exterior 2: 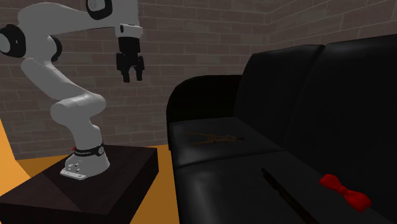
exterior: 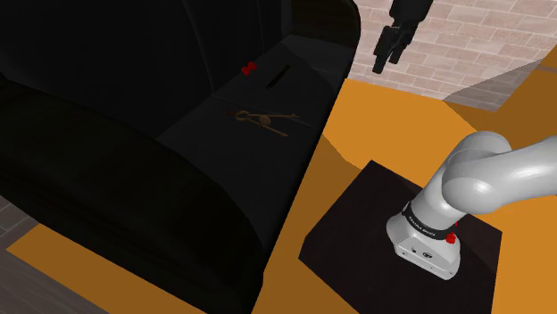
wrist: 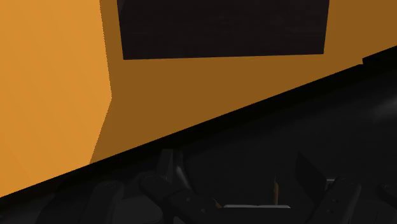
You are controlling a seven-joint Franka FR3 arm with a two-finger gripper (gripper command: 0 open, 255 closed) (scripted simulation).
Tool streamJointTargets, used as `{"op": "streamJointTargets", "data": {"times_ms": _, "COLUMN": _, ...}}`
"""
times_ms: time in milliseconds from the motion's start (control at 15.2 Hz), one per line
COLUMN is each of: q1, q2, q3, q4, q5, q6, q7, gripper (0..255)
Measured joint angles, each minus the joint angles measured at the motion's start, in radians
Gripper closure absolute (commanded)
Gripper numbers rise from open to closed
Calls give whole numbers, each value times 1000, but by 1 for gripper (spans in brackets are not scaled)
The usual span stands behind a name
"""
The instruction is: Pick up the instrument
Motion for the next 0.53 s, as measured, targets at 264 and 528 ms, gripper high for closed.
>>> {"op": "streamJointTargets", "data": {"times_ms": 264, "q1": 6, "q2": 41, "q3": 4, "q4": -22, "q5": 7, "q6": 65, "q7": 8, "gripper": 0}}
{"op": "streamJointTargets", "data": {"times_ms": 528, "q1": 20, "q2": 135, "q3": 18, "q4": -50, "q5": 25, "q6": 190, "q7": 28, "gripper": 0}}
